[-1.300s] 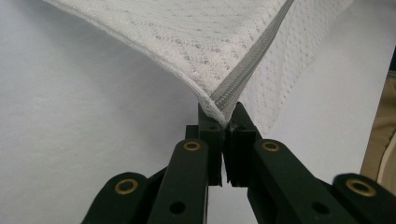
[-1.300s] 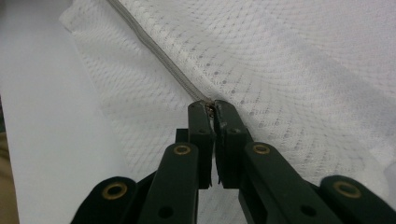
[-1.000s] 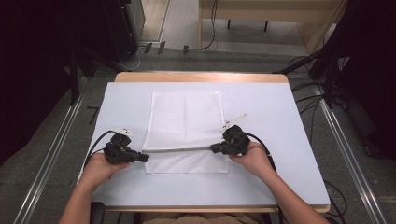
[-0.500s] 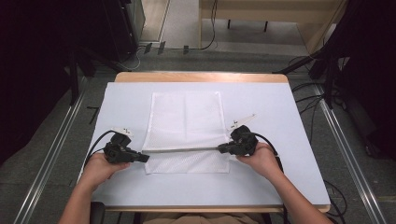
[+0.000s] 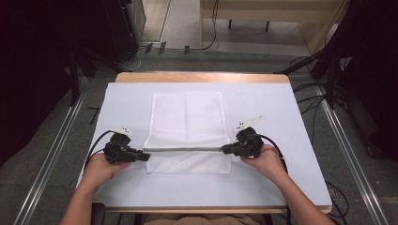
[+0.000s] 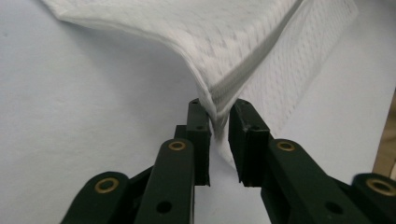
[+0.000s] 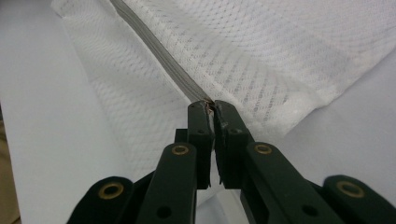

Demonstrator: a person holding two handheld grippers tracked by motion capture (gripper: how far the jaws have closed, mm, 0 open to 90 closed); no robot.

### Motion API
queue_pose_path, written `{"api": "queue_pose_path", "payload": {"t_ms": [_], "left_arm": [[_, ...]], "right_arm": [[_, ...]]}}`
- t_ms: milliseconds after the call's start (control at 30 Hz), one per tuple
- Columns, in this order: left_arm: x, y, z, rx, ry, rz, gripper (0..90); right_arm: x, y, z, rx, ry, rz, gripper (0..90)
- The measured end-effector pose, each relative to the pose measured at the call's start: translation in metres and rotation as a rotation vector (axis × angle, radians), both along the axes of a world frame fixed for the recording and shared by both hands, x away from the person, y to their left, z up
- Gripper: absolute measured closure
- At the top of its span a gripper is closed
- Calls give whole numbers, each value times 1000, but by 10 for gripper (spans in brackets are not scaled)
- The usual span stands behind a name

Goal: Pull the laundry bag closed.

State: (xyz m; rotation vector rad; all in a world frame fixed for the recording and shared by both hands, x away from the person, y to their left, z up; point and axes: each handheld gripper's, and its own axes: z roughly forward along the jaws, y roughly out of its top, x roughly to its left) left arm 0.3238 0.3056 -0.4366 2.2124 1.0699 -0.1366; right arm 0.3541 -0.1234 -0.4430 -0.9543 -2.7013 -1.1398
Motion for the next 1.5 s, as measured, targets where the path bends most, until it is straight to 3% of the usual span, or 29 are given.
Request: {"api": "queue_pose_path", "payload": {"t_ms": [67, 133, 300, 367, 400, 433, 500, 700, 767, 800, 967, 1067, 1500], "left_arm": [[0, -1, 0, -3, -5, 6, 725], [1, 0, 1, -18, -8, 28, 595], [3, 4, 4, -53, -56, 70, 438], [3, 5, 4, -53, -63, 83, 401], [4, 8, 4, -35, -86, 109, 392], [4, 8, 4, -35, -86, 109, 380], [4, 11, 4, -38, -101, 133, 366], [5, 21, 6, -47, -133, 184, 344], [6, 24, 6, -37, -140, 192, 335], [6, 27, 7, -30, -150, 200, 331], [6, 31, 8, -21, -182, 246, 318], [7, 34, 7, -20, -192, 264, 312], [12, 45, 3, -3, -189, 326, 305]], "right_arm": [[1, 0, -1, 4, -1, -6, 792], [3, -2, -2, 33, 0, -33, 702], [4, -7, -2, 55, -76, -78, 471], [5, -8, -3, 55, -90, -86, 430], [8, -11, -3, 65, -99, -116, 369], [8, -11, -3, 65, -99, -116, 369], [11, -16, -4, 69, -128, -172, 337], [16, -29, -5, 79, -140, -232, 312], [17, -34, -5, 70, -157, -247, 290], [18, -40, -5, 53, -187, -277, 272], [20, -54, -8, 22, -227, -314, 243], [23, -64, -10, 7, -226, -316, 208], [32, -88, -15, -1, -199, -393, 218]]}}
